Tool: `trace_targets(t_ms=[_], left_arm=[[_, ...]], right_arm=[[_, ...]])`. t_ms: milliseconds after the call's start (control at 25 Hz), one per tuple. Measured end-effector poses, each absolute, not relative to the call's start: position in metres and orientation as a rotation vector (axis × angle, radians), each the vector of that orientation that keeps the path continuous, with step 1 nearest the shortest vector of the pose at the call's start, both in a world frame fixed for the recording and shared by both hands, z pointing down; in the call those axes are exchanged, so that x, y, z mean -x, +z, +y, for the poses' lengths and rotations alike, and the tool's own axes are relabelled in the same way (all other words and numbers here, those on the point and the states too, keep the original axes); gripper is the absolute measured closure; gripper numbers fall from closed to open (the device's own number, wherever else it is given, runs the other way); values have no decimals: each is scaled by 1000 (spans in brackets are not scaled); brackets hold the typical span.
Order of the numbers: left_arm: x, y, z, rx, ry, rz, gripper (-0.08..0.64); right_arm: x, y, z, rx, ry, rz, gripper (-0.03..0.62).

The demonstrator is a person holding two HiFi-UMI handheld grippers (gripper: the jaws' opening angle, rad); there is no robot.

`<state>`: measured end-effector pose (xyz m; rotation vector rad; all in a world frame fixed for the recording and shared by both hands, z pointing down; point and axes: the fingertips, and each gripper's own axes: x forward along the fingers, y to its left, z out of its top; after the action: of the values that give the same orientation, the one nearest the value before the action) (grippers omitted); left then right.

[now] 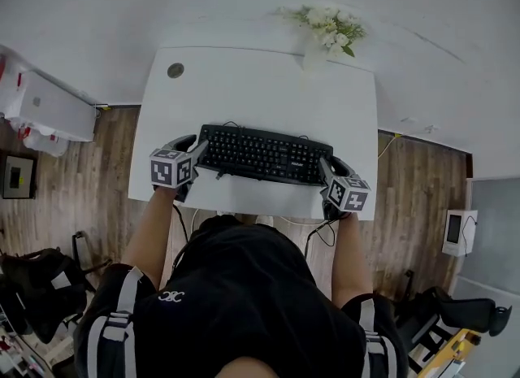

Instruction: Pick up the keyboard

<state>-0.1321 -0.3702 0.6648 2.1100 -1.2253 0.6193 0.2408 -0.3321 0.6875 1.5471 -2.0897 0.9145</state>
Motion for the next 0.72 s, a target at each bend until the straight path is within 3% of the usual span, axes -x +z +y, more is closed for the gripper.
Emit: trace_targets(t_ms=[360, 440, 720], left_arm=[[170, 740, -371, -1882, 653, -1129, 381], [171, 751, -370, -1848, 649, -1090, 347], [169, 766, -374, -1787, 578, -977, 339]], right_arm=[[-266, 730, -334, -1551, 1062, -1975, 380], [-267, 738, -334, -1541, 1090, -1953, 380], [-275, 759, -342, -1507, 1192, -1915, 370]])
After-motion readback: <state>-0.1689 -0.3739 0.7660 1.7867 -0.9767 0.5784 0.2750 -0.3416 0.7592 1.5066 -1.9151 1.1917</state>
